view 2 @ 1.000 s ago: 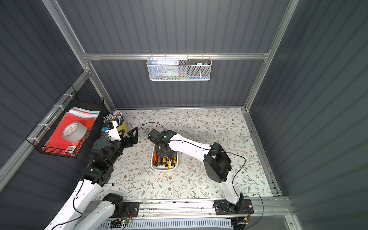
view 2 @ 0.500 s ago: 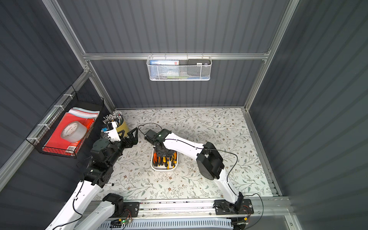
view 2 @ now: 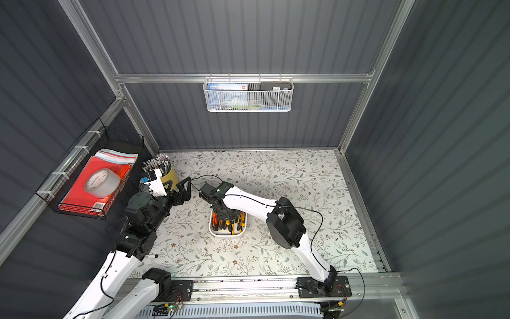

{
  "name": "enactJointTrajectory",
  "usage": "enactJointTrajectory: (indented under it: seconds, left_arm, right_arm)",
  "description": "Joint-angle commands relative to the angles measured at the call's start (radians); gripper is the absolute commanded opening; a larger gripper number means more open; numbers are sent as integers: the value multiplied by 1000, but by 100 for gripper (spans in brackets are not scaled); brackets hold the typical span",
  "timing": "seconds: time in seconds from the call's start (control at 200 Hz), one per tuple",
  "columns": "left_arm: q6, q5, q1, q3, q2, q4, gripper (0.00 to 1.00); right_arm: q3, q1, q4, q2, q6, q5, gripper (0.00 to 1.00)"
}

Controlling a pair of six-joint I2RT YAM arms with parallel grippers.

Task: Take the pliers out of the storage box
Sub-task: Pick up the pliers from the storage box.

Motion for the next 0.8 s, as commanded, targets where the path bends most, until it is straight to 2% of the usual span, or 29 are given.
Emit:
enactJointTrajectory:
  seconds: [0.0,0.18,0.375,0.67,0.795]
  left_arm:
    - [-11,-7,0,-9,-9,13,95]
    - [-12,-8,0,-10,-10,14,95]
    - [-11,-6,0,-11,-10,16,95]
    - [-12,-7,-1,-11,-12,16,95]
    - [-13,-7,0,-12,-15,17,96]
  right_arm:
    - [16,0,-34,16,19,36,13]
    - [2,0,-37,-7,58,67,0]
    - [-101,3,42,-124,110,130,0]
    - [-383,3,277,-387,172,241,0]
    - [-511,-3,385,-499,188,249,0]
